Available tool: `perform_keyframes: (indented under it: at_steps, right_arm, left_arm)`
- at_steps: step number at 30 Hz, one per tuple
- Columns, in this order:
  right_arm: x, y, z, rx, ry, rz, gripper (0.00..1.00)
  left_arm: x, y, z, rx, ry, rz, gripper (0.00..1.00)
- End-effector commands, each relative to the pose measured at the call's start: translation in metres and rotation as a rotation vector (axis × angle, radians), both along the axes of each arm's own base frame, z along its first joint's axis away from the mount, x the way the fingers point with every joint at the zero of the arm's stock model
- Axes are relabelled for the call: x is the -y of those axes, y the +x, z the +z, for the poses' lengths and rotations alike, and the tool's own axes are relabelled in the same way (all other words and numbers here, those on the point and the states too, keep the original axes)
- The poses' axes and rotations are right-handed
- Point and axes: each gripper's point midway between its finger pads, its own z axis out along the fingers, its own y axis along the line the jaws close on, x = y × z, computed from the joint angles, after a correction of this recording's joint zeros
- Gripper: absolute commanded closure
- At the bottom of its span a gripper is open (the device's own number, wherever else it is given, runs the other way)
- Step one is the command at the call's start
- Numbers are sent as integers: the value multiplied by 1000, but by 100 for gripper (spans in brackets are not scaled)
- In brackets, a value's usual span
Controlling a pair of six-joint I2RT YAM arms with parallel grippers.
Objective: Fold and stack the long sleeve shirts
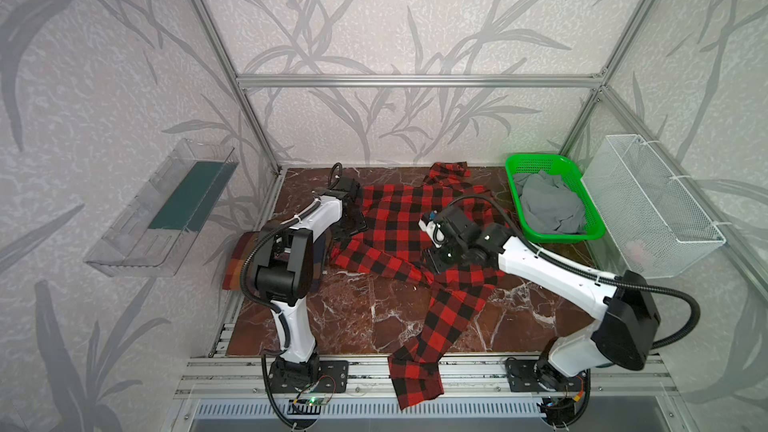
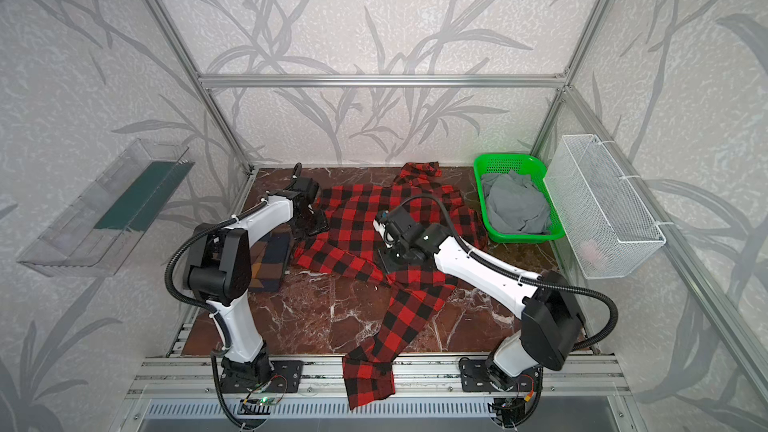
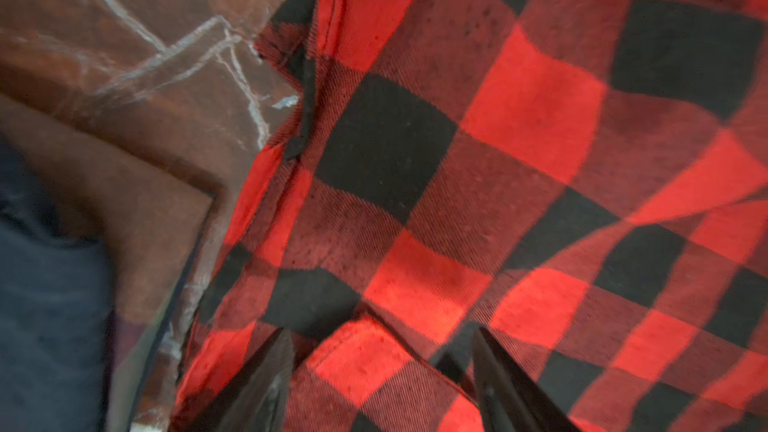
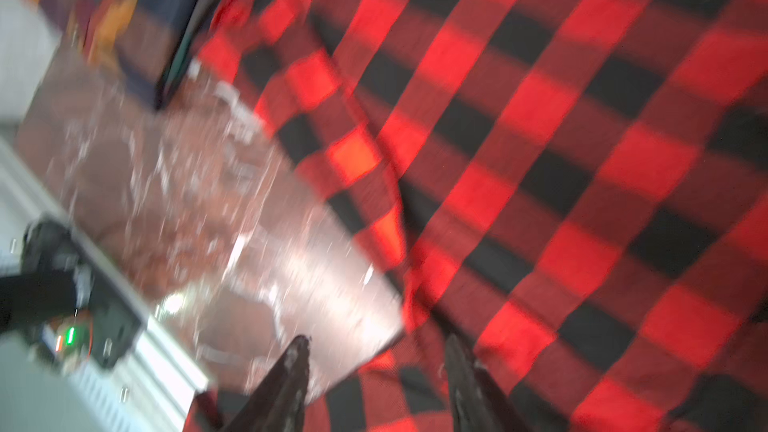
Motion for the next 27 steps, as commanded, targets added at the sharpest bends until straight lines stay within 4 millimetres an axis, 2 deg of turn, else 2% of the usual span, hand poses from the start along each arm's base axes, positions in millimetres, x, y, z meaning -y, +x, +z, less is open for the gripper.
perform_keyframes:
  at_steps: [1, 5, 12, 16, 20, 27]
  right_arm:
    - [-4, -60, -16, -87, -4, 128, 46]
    - [4, -113, -33, -144, -27, 212, 45]
    - [17, -176, -48, -240, 34, 309, 43]
    - [24, -199, -60, -277, 33, 346, 40]
    - [30, -211, -72, -300, -11, 372, 39]
    - [18, -224, -77, -323, -3, 427, 39]
  left_arm:
    - [-4, -9, -7, -55, 41, -19, 33]
    - [-4, -13, -12, -65, 58, -26, 35]
    - [1, -19, -18, -83, 74, -47, 47]
    - [4, -21, -19, -84, 88, -60, 51]
    - [1, -24, -23, -100, 127, -73, 53]
    - [0, -24, -29, -112, 134, -74, 65]
